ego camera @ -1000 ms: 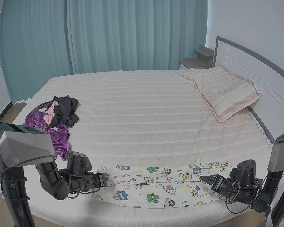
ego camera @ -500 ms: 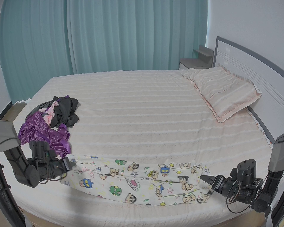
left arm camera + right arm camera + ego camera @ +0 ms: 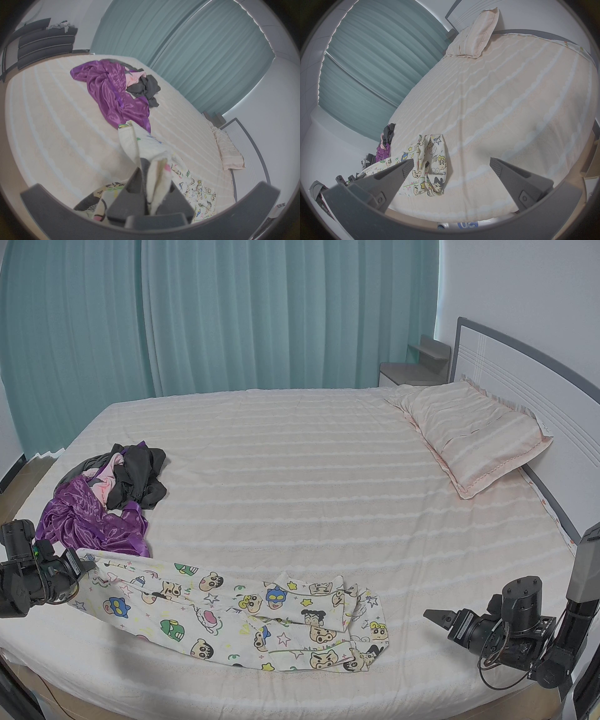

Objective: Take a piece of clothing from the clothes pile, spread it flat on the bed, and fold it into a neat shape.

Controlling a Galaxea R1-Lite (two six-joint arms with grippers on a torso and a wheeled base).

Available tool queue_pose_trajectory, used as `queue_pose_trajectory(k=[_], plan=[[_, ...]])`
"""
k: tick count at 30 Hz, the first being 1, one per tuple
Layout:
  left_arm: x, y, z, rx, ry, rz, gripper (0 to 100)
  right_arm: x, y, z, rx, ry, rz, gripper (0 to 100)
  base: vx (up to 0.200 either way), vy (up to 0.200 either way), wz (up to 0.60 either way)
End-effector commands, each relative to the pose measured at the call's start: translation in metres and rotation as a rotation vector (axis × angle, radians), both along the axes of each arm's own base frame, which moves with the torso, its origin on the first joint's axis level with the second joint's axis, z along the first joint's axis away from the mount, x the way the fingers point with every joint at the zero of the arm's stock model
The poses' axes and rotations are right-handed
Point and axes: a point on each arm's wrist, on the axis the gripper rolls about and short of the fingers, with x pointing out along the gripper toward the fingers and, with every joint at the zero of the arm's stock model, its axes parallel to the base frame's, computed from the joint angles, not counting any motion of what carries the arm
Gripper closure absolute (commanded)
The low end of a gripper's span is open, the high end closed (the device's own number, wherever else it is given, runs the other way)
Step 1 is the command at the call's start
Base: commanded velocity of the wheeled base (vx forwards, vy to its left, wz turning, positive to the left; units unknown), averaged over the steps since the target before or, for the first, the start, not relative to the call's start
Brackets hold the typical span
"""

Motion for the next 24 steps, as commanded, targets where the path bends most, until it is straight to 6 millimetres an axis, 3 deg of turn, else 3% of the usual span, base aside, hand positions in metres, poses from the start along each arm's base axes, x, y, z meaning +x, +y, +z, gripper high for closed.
queue_pose_trajectory(k=[1,4,5,7,8,9,12,13,15,17,19,24], plan=[[0.002,-0.031,0.017,0.045,-0.026,-0.069,100,-0.003,-0.002,-0.001,-0.006,0.013,-0.002,0,0.000,0.000,0.00],[0.012,-0.083,0.016,0.102,0.014,-0.136,100,-0.003,-0.002,-0.001,-0.006,0.013,-0.002,0,0.000,0.000,0.00],[0.013,-0.085,0.016,0.102,0.016,-0.139,100,-0.003,-0.002,-0.001,-0.006,0.013,-0.002,0,0.000,0.000,0.00],[0.015,-0.122,0.017,0.085,0.015,-0.210,100,-0.003,-0.002,-0.001,-0.006,0.013,-0.002,0,0.000,0.000,0.00],[0.015,-0.122,0.017,0.085,0.015,-0.210,100,-0.003,-0.002,-0.001,-0.006,0.013,-0.002,0,0.000,0.000,0.00],[0.016,-0.155,0.020,0.085,0.003,-0.253,100,-0.003,-0.002,-0.001,-0.006,0.013,-0.002,0,0.000,0.000,0.00],[0.021,-0.206,0.015,0.085,0.007,-0.316,100,-0.003,-0.002,-0.002,-0.007,0.016,-0.002,0,0.000,0.000,0.00],[0.021,-0.209,0.015,0.085,0.007,-0.320,100,-0.003,-0.002,-0.001,-0.007,0.014,-0.002,0,0.000,0.000,0.00],[0.025,-0.257,0.006,0.074,0.012,-0.359,100,-0.003,-0.002,-0.001,-0.006,0.013,-0.002,0,0.000,0.000,0.00],[0.026,-0.272,0.003,0.072,0.009,-0.375,100,-0.003,-0.002,-0.001,-0.008,0.012,-0.003,0,0.000,0.000,0.00],[0.027,-0.303,-0.007,0.079,0.013,-0.441,100,-0.003,-0.002,-0.001,-0.008,0.012,-0.003,0,0.000,0.000,0.00],[0.029,-0.331,-0.005,0.052,-0.022,-0.501,100,-0.003,-0.002,-0.001,-0.009,0.013,-0.003,0,0.000,0.000,0.00]])
